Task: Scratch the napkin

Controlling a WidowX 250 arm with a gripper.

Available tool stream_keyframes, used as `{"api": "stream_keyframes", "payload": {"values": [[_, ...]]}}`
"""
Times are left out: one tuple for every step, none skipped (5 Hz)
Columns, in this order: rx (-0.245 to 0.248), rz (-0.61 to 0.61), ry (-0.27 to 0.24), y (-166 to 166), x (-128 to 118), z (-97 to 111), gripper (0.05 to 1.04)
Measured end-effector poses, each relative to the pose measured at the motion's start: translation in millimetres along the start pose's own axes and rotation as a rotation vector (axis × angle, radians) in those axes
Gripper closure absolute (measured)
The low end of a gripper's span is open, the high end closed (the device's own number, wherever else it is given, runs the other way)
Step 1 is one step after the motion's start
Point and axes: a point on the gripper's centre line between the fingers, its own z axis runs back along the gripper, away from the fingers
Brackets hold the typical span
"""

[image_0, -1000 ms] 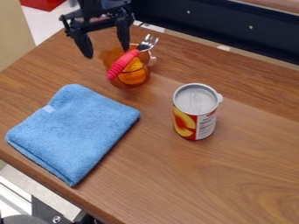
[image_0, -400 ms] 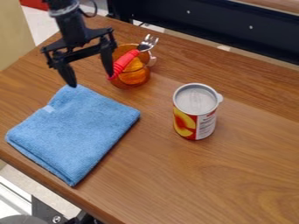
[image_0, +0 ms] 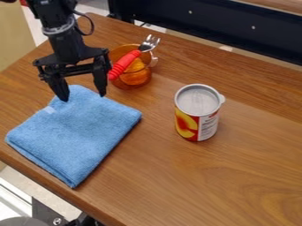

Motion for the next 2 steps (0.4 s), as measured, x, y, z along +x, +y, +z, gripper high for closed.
{"api": "stream_keyframes", "payload": {"values": [[0.024, -0.076, 0.003, 6.1, -4.1, -5.0, 0.428], [0.063, -0.165, -0.043, 11.4, -9.5, -11.5, 0.705]]}}
